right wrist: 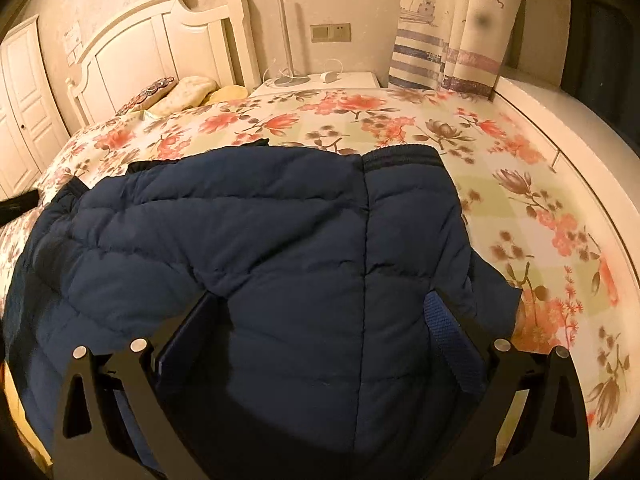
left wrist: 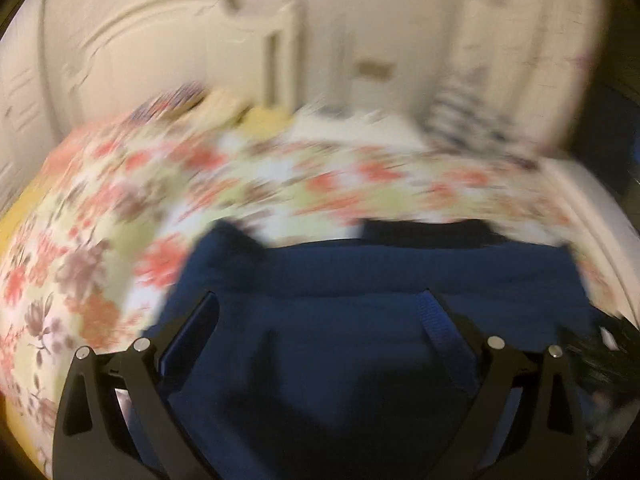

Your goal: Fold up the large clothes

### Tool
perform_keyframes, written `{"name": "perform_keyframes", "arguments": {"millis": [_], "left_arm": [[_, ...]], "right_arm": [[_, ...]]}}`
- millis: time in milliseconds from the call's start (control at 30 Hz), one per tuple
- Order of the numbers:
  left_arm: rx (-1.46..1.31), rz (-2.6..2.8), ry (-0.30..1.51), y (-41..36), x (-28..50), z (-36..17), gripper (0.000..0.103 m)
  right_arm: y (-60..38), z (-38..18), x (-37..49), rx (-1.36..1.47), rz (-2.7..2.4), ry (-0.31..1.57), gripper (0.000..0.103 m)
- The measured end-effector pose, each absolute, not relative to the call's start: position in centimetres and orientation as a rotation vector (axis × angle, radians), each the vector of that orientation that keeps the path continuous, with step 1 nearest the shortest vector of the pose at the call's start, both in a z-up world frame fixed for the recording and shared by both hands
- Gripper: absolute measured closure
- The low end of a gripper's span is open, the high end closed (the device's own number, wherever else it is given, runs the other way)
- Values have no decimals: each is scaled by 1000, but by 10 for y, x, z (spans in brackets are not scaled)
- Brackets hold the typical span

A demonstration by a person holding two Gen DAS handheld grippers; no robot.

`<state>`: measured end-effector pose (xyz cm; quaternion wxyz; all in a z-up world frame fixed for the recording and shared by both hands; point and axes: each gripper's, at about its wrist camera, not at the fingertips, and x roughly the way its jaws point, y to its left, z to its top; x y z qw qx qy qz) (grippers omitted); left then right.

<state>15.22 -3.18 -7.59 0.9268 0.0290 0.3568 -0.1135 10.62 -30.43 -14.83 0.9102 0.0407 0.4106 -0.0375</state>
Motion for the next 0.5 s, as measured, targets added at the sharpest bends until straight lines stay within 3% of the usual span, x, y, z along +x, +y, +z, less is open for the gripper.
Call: {"name": "perform_keyframes", "arguments": {"millis": [167, 367, 500], "left_arm": [[242, -267, 830, -99, 140, -137, 2], [167, -300, 828, -80, 137, -137, 2], [125, -164, 771, -12, 122, -127, 2]], "right_arm": [[-305, -148, 105, 89, -73, 842, 4], [-305, -148, 105, 99, -66, 842, 4], [-308, -149, 104, 118, -56, 836, 4]]}}
